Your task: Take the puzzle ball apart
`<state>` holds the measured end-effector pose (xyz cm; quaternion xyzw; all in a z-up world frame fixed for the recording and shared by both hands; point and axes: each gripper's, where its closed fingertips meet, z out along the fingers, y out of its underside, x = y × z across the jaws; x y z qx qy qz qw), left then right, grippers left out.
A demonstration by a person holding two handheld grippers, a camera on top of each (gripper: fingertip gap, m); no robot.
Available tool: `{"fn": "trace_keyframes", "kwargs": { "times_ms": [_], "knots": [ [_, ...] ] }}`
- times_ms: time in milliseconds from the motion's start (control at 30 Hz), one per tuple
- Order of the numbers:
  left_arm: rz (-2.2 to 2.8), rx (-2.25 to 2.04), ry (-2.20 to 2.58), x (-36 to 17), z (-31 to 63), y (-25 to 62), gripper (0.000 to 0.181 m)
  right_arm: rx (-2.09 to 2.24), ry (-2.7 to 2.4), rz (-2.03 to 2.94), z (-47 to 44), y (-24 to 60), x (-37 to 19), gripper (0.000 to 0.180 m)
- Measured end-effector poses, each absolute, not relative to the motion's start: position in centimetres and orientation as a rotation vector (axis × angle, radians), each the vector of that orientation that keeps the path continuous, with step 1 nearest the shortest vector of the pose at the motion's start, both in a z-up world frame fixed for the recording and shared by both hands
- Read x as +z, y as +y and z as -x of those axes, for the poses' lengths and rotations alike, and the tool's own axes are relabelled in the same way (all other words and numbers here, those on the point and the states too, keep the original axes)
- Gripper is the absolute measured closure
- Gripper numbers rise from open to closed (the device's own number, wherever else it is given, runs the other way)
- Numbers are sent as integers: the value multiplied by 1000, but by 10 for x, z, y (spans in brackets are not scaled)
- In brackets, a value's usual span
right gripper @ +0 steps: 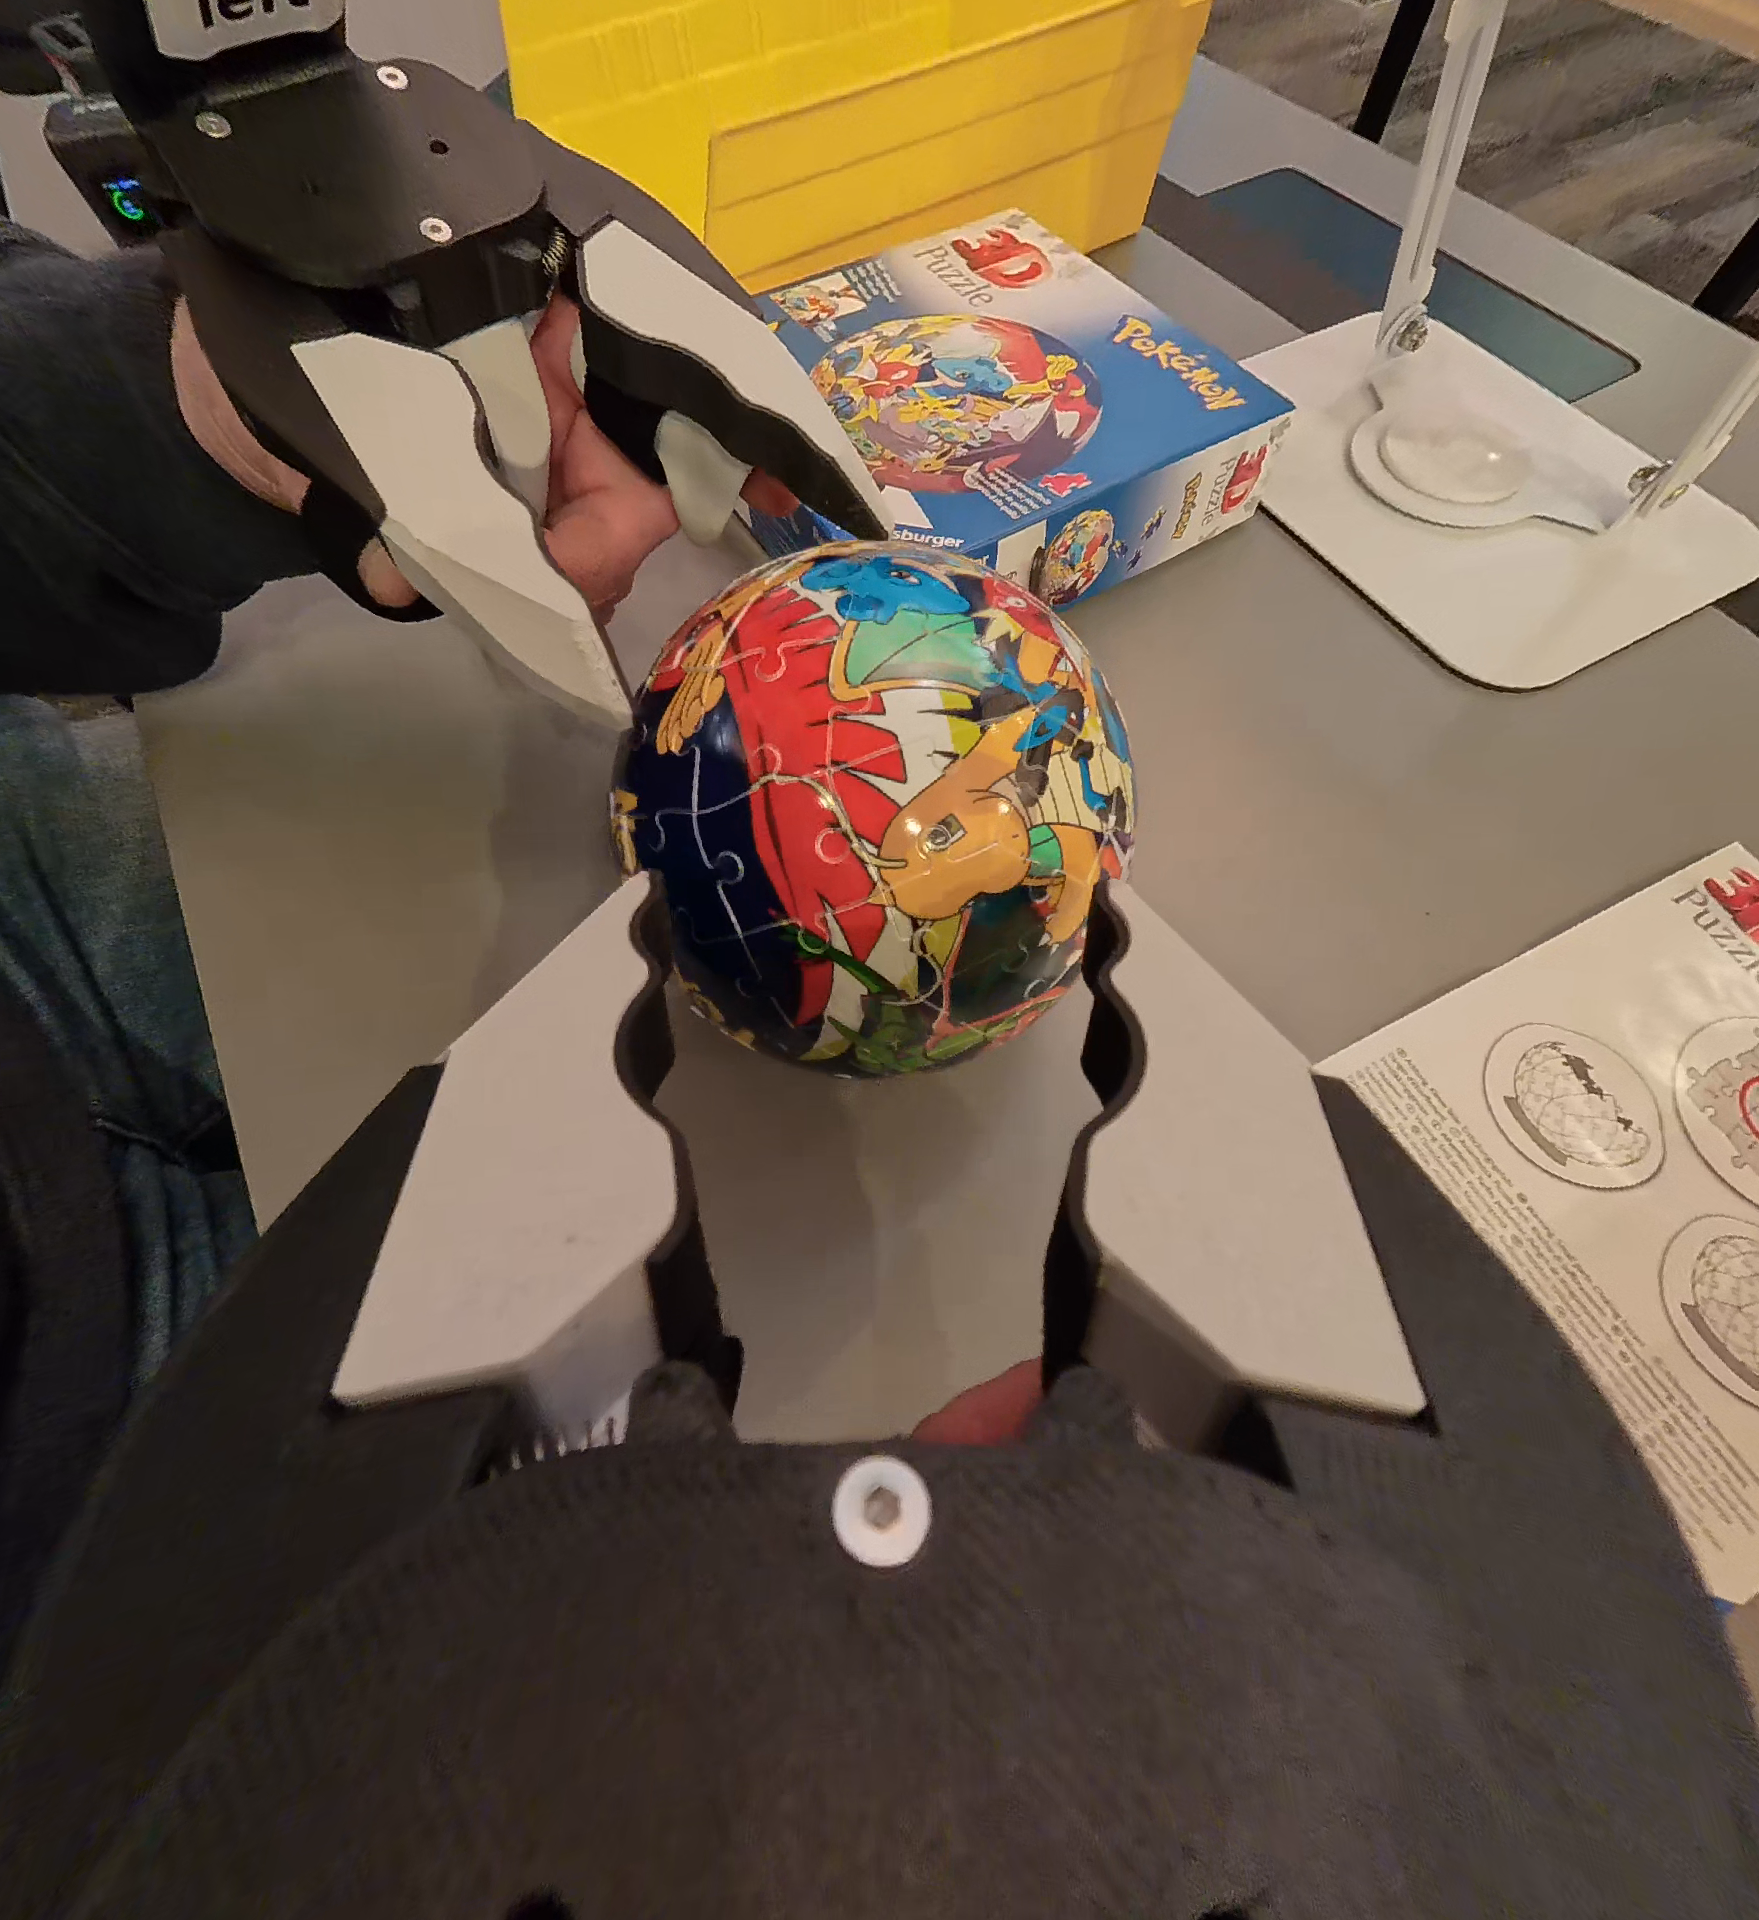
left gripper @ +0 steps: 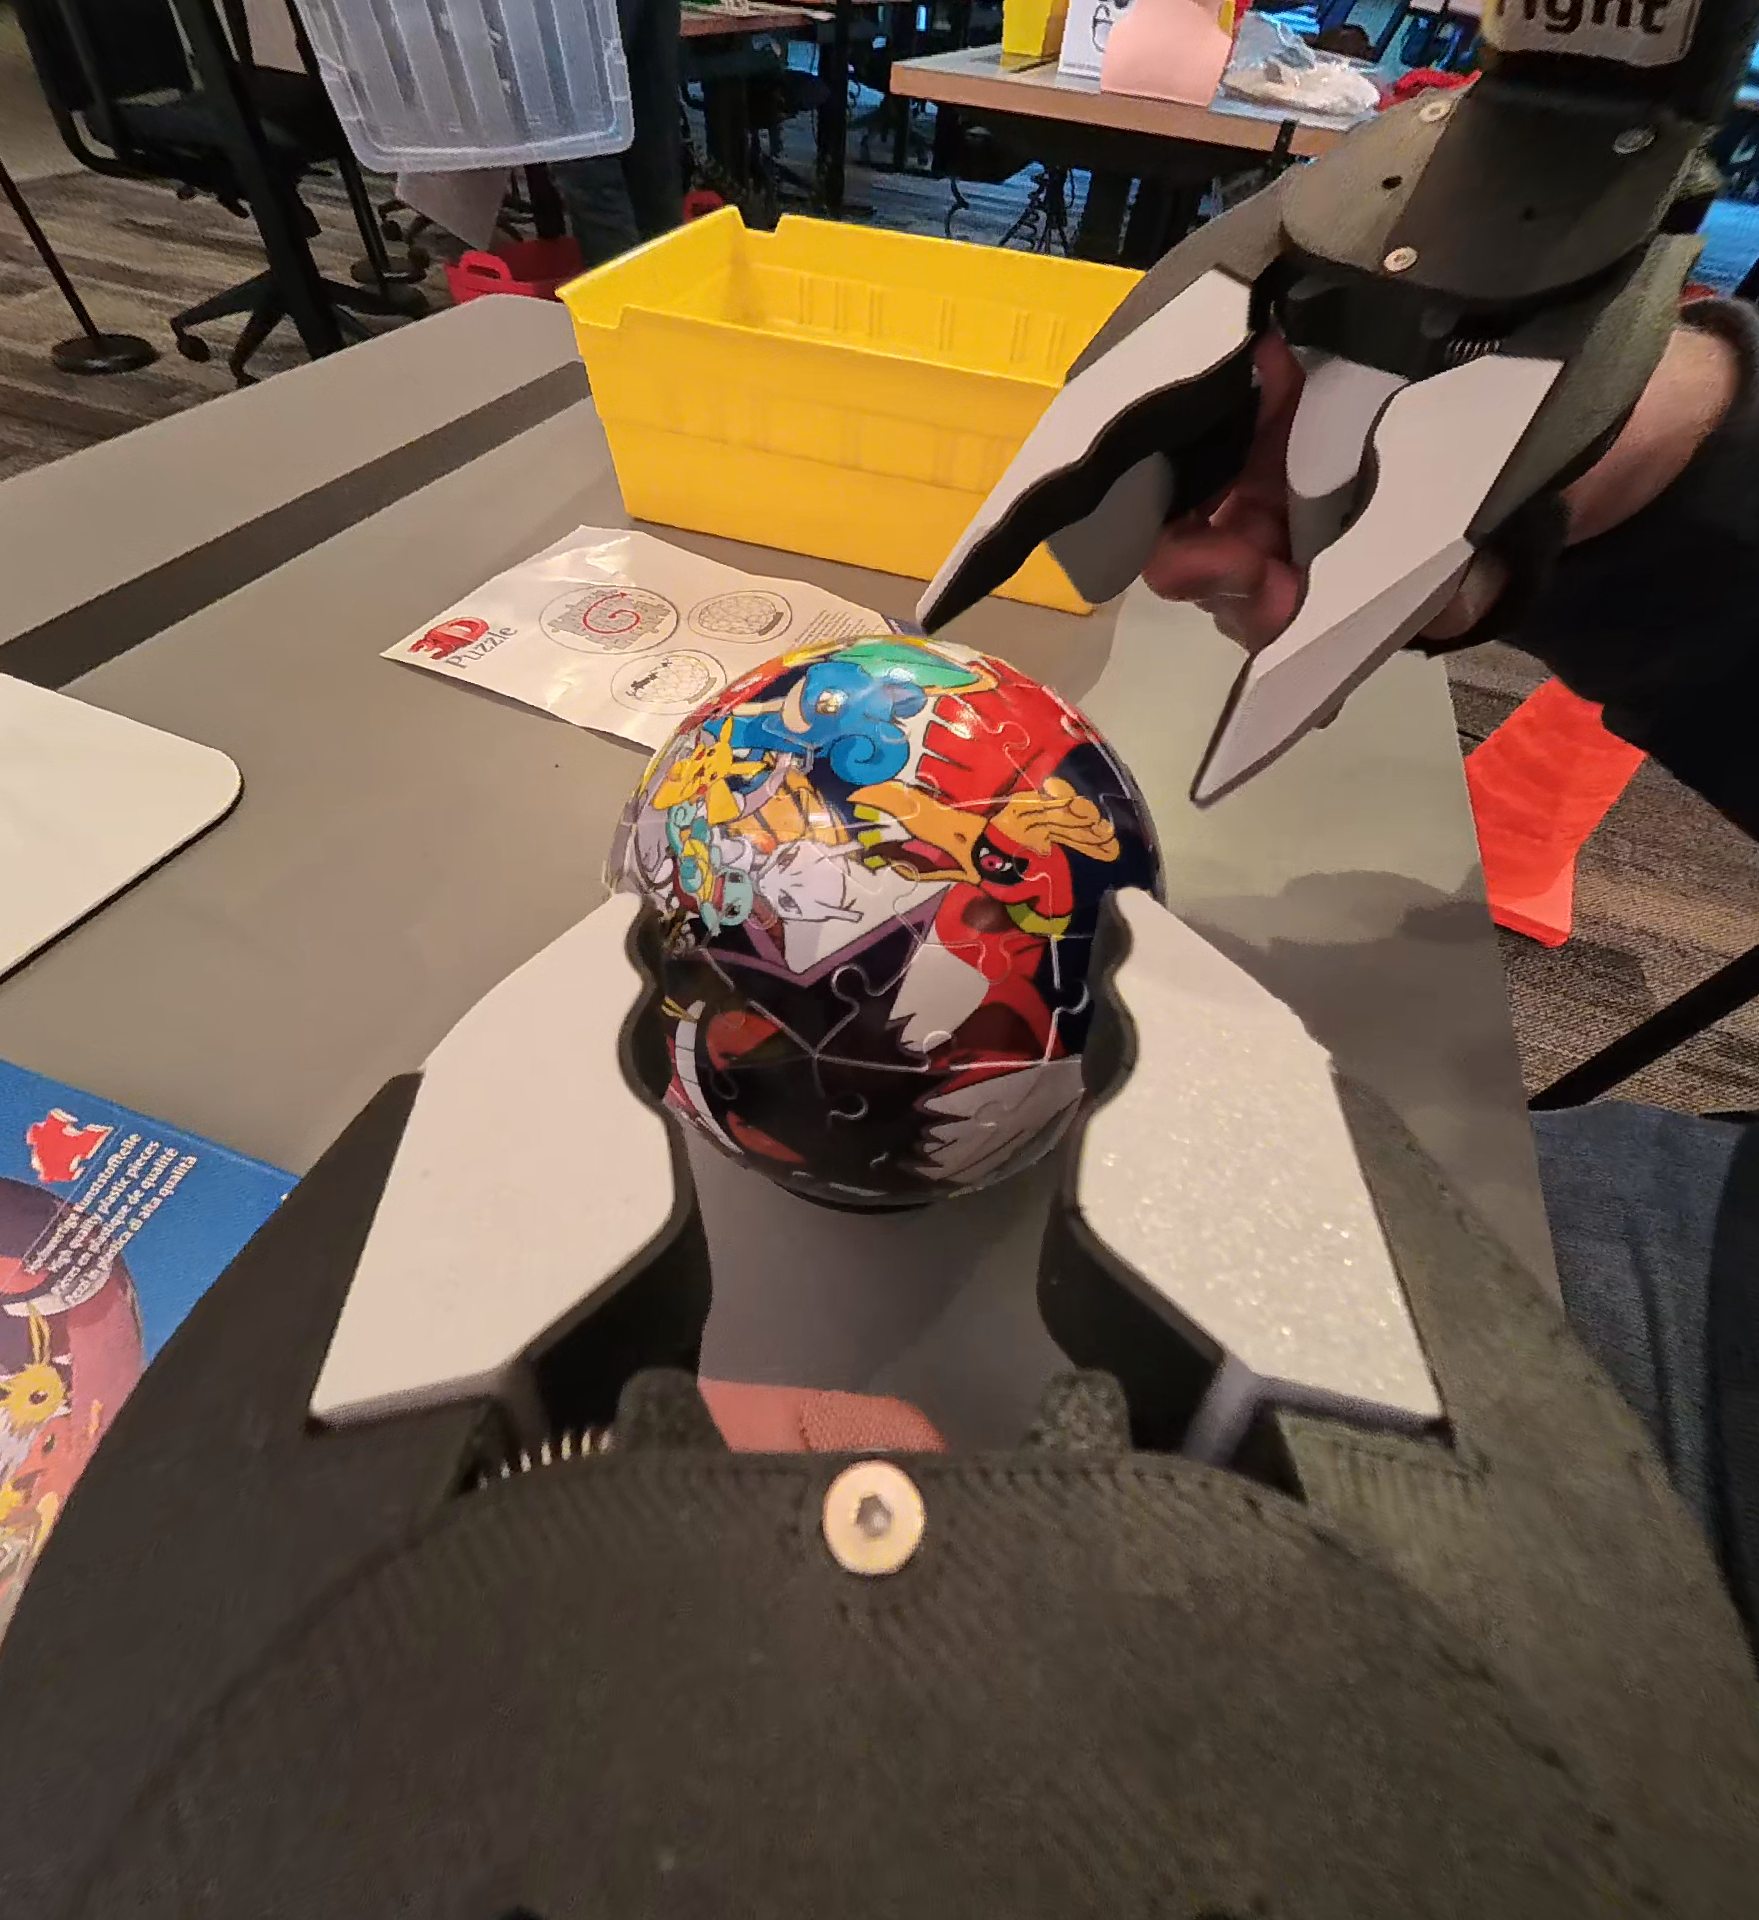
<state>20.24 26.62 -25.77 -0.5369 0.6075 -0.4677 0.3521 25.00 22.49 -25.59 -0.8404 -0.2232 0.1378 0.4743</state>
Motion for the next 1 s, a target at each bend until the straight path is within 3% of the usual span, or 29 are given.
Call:
{"fn": "trace_keyframes", "kwargs": {
  "times_ms": [1000],
  "knots": [
    [1373,-1168,1599,-251,-206,263,117,334,-576,2072,-246,233,-254,114]
  ]
}}
